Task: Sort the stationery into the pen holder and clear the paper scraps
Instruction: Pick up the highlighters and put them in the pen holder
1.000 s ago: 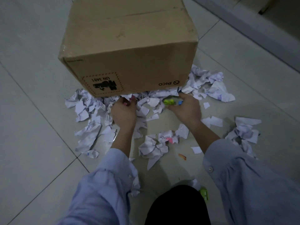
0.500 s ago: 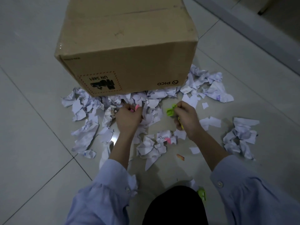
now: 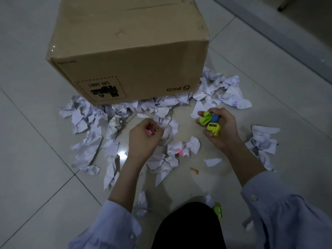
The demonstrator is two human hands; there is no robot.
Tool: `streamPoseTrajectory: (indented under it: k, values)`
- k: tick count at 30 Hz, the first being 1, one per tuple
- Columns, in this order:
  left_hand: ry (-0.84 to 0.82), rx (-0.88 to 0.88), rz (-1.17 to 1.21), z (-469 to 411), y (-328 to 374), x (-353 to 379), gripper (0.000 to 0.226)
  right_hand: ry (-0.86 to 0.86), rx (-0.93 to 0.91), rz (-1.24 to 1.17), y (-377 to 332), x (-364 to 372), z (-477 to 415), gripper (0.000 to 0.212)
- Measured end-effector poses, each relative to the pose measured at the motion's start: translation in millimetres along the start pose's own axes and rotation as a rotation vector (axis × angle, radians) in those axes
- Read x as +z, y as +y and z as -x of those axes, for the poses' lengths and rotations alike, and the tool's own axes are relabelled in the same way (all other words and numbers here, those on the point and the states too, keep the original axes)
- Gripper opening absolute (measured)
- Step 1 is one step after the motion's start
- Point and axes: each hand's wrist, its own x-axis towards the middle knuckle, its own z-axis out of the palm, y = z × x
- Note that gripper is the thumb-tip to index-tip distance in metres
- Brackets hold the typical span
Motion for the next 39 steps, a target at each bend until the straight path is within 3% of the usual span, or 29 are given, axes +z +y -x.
streamPoseTrajectory:
  k: [2, 5, 7, 9, 12, 15, 17, 19, 23, 25, 34, 39]
  values:
    - [-0.2, 0.106, -0.072, 3.4, 4.2, 1.9, 0.011, 0.029, 0.003, 0.054, -1.1, 3.0, -5.1, 0.026]
    - [-0.464, 0.174, -0.245, 9.6, 7.1, 11.1, 0.035, 0.146, -0.06, 0.324, -0.6, 11.3, -12.3, 0.025]
    - [-0.539, 0.174, -0.316, 13.6, 6.6, 19.8, 0.048, 0.173, -0.07, 0.556, 0.6, 19.5, -15.4, 0.012]
    - [-0.508, 0.17, -0.287, 15.6, 9.1, 24.6, 0.043, 0.15, -0.062, 0.685, 0.6, 29.1, -17.8, 0.012]
    - [-0.296, 0.082, -0.165, 4.5, 17.6, 21.7, 0.036, 0.152, -0.085, 0.746, -5.2, 42.0, -22.8, 0.02]
    - [-0.062, -0.067, 0.023, -23.4, 27.4, 11.3, 0.021, 0.222, -0.128, 0.718, -10.1, 48.0, -30.8, 0.02]
    - [-0.016, -0.167, 0.123, -44.4, 30.9, 7.5, 0.025, 0.306, -0.207, 0.736, -10.4, 46.3, -36.0, 0.017]
    - [-0.029, -0.289, 0.198, -59.7, 33.8, 5.7, 0.023, 0.354, -0.295, 0.8, -9.2, 42.1, -39.9, 0.012]
    - [-0.06, -0.485, 0.459, -78.6, 38.4, 4.4, 0.014, 0.31, -0.372, 0.96, -8.3, 32.8, -48.7, 0.05]
    - [-0.081, -0.542, 0.585, -82.2, 39.6, 5.3, 0.012, 0.277, -0.382, 1.099, -9.6, 31.7, -51.7, 0.052]
    - [-0.107, -0.292, 0.83, -101.4, 56.7, 4.6, 0.025, 0.221, -0.403, 1.237, -8.6, 35.3, -51.7, 0.04]
    - [-0.161, -0.334, 0.805, -116.1, 74.2, 4.2, 0.023, 0.545, -0.537, 1.207, -10.0, 37.1, -50.7, 0.029]
